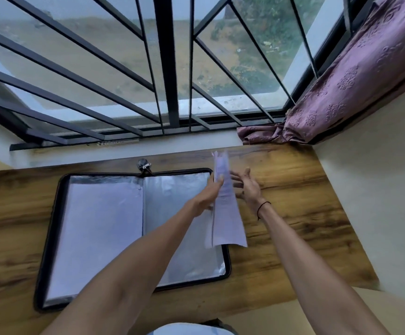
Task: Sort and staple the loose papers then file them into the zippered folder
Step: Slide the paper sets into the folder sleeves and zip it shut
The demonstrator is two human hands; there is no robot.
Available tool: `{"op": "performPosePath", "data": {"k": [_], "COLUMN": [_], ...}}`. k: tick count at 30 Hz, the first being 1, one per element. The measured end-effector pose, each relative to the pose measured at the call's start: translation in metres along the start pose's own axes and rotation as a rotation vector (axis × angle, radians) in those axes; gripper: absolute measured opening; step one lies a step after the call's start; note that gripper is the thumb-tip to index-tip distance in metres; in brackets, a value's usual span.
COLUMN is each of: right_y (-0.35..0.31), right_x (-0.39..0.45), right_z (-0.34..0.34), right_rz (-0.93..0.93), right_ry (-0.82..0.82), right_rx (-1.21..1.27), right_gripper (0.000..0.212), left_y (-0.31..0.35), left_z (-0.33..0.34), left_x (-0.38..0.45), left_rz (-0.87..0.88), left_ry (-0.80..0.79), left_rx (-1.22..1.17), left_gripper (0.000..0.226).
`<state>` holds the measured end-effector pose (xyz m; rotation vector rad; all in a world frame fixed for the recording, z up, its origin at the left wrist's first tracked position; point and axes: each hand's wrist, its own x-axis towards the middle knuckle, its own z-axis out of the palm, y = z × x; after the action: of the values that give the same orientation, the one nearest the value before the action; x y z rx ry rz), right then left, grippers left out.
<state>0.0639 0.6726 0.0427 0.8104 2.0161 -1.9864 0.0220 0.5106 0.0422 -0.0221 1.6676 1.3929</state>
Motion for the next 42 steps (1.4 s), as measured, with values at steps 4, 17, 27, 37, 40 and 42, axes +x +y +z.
{"op": "performPosePath", "data": {"k": [4, 17, 27, 37, 40, 42], "right_y": [-0.008, -0.021, -0.03, -0.032, -0.037, -0.042], "right_x": [0.009, 0.028, 0.043, 0.056, 0.057, 0.057], "right_z": [0.034, 0.081, 0.064, 0.055, 0.054, 0.052], "right_rz": [-0.081, 0.054, -0.02, -0.062, -0.089, -0.103], "right_ry": [-0.127, -0.178, 0.088, 0.166, 0.17, 0.182], "right_rx": [-0.132, 0.174, 0.267, 0.276, 0.287, 0.286], "right_gripper": [0.048, 0.041, 0.065, 0.025, 0.029, 0.029], "left_y": [0.007, -0.022, -0.058, -0.075, -0.073, -0.07], "left_z": [-0.018, -0.105, -0.12, -0.109, -0.116, -0.124], "left_x": [-0.023, -0.028, -0.008, -0.003, -0.005, -0.004], "left_rz": [0.002, 0.052, 0.086, 0.16, 0.191, 0.213], "left_ry": [0.09, 0.276, 0.569, 0.653, 0.654, 0.62], "left_rx": [-0.062, -0.118, 1.21, 1.333, 1.277, 1.235], "left_gripper": [0.077, 0.056, 0.079, 0.043, 0.058, 0.06]}}
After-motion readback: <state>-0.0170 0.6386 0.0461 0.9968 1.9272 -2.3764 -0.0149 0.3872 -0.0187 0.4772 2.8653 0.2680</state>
